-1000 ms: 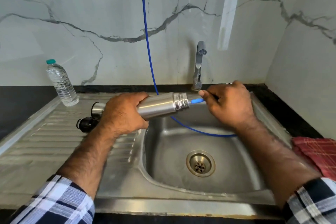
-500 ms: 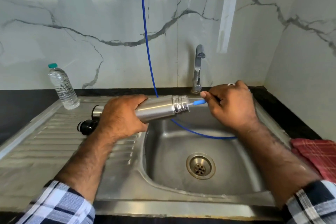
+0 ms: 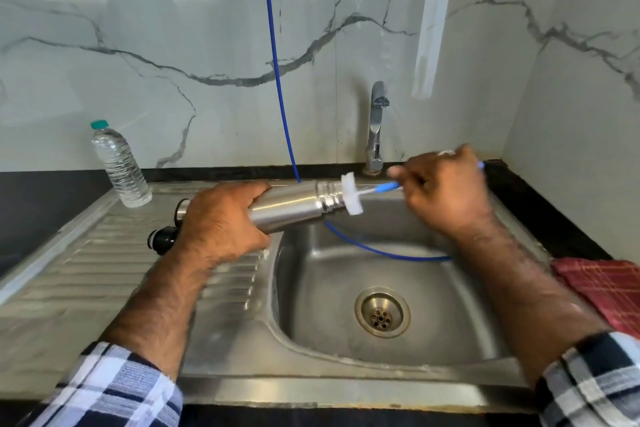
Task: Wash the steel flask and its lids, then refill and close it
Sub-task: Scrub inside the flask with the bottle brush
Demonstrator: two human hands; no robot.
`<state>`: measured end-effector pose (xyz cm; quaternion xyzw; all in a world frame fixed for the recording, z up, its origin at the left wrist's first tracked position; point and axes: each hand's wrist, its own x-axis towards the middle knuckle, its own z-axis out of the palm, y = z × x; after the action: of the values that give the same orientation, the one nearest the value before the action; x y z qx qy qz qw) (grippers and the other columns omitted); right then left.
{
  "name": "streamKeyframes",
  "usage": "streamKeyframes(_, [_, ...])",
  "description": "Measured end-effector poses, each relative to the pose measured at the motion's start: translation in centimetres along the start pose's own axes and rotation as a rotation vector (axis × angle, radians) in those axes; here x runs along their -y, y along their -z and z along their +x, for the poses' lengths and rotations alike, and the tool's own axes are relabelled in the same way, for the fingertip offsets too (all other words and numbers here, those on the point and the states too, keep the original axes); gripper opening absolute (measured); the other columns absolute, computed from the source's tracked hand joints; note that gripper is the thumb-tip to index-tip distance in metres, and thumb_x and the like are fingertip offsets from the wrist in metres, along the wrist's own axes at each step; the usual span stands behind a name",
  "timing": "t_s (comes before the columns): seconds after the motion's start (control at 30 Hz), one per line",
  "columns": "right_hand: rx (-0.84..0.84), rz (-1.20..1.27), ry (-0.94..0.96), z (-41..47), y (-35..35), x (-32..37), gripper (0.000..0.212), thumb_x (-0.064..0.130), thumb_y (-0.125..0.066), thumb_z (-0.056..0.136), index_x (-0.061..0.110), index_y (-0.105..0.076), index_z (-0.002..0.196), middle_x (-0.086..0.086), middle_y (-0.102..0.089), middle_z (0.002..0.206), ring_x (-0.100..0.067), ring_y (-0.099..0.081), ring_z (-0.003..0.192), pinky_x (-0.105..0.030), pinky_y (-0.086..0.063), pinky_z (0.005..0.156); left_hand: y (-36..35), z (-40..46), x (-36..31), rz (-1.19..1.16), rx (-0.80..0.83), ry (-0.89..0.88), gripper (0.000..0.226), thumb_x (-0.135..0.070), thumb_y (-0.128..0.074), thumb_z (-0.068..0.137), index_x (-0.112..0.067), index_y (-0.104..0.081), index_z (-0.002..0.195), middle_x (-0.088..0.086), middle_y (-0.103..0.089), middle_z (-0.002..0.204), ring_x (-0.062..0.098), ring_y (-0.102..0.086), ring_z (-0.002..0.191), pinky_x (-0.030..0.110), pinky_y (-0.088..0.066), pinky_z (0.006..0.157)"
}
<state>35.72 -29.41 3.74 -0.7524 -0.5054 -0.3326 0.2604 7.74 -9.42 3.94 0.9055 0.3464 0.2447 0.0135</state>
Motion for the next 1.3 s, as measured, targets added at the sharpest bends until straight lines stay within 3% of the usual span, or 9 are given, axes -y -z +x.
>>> streamKeyframes(0.13, [-0.053,0.03,-0.151,-0.3,1.6,-3.5,0.049,0.05,-0.05,0.098,0.023,-0.038,0.059,0.005,-0.043,0.05,-0.037,-0.06,0.057,-0.039,-0.032,0.076,1.4,-0.4,2.3,-0.007,-0.003,0.072,0.087,-0.038,-0.1,0.052,-0.037,-0.067,0.132,-0.003,-0.075,0.108,0.015,-0.057,0.084,0.032,-0.055,0.079])
streamKeyframes(0.47, [0.051,0.03,0.047,0.0,-1.0,2.5,0.045,0.05,-0.051,0.101,0.02,-0.062,0.07,0.003,-0.065,0.064,-0.026,-0.061,0.063,-0.041,-0.036,0.082,-0.4,-0.2,-1.3,-0.043,-0.01,-0.033,0.079,-0.038,-0.093,0.048,-0.039,-0.069,0.124,-0.013,-0.074,0.102,0.019,-0.064,0.088,0.029,-0.05,0.078])
streamKeyframes(0.77, [-0.054,0.056,-0.068,0.1,2.1,-2.6,0.044,0.045,-0.052,0.102,0.025,-0.041,0.064,0.012,-0.036,0.053,-0.035,-0.059,0.059,-0.039,-0.029,0.077,1.5,-0.1,1.9,-0.039,0.003,0.073,0.08,-0.039,-0.098,0.051,-0.04,-0.065,0.123,-0.012,-0.071,0.095,0.019,-0.065,0.081,0.033,-0.058,0.076])
streamKeyframes(0.9, [0.172,0.042,0.084,-0.1,1.5,-2.6,0.039,0.051,-0.043,0.104,0.029,-0.074,0.096,0.006,-0.066,0.079,-0.03,-0.067,0.083,-0.042,-0.037,0.082,1.8,-0.3,2.6,-0.009,-0.002,0.092,0.08,-0.038,-0.099,0.052,-0.04,-0.066,0.125,-0.009,-0.072,0.099,0.021,-0.065,0.085,0.032,-0.056,0.077])
streamKeyframes(1.0, [0.407,0.163,0.075,-0.2,1.3,-2.9,0.033,0.043,-0.05,0.107,0.028,-0.076,0.121,0.004,-0.077,0.108,-0.027,-0.071,0.102,-0.042,-0.053,0.09,2.0,-0.4,2.7,0.029,-0.009,0.051,0.083,-0.034,-0.099,0.053,-0.037,-0.068,0.13,-0.004,-0.074,0.108,0.025,-0.065,0.092,0.035,-0.056,0.084])
streamKeyframes(1.07, [0.529,0.242,0.049,-0.6,1.2,-2.5,0.027,0.04,-0.053,0.107,0.029,-0.076,0.114,0.009,-0.074,0.102,-0.022,-0.069,0.096,-0.037,-0.053,0.085,1.9,-0.3,2.7,0.062,-0.015,0.009,0.084,-0.034,-0.099,0.052,-0.035,-0.068,0.131,-0.002,-0.074,0.11,0.025,-0.065,0.095,0.038,-0.056,0.088])
streamKeyframes(1.17, [0.733,0.254,-0.056,-1.1,0.8,-1.7,0.036,0.045,-0.049,0.108,0.028,-0.063,0.08,0.012,-0.065,0.067,-0.015,-0.062,0.07,-0.035,-0.048,0.07,2.0,-0.2,3.3,0.13,-0.026,-0.016,0.087,-0.037,-0.099,0.051,-0.034,-0.067,0.133,-0.003,-0.074,0.114,0.027,-0.065,0.101,0.043,-0.052,0.094])
streamKeyframes(1.23, [0.826,0.235,-0.125,-1.1,0.7,-1.5,0.039,0.05,-0.05,0.108,0.029,-0.066,0.08,0.015,-0.067,0.064,-0.01,-0.062,0.066,-0.033,-0.048,0.069,2.0,-0.1,3.7,0.159,-0.03,-0.025,0.089,-0.039,-0.098,0.051,-0.035,-0.066,0.134,-0.005,-0.074,0.117,0.026,-0.064,0.104,0.044,-0.051,0.094])
streamKeyframes(1.3, [0.746,0.247,-0.167,-0.7,1.0,-2.1,0.027,0.049,-0.06,0.103,0.033,-0.076,0.088,0.011,-0.067,0.066,-0.007,-0.061,0.068,-0.028,-0.043,0.067,2.0,-0.1,3.9,0.135,-0.028,-0.021,0.089,-0.037,-0.098,0.05,-0.034,-0.066,0.133,-0.004,-0.074,0.117,0.026,-0.064,0.104,0.043,-0.053,0.094])
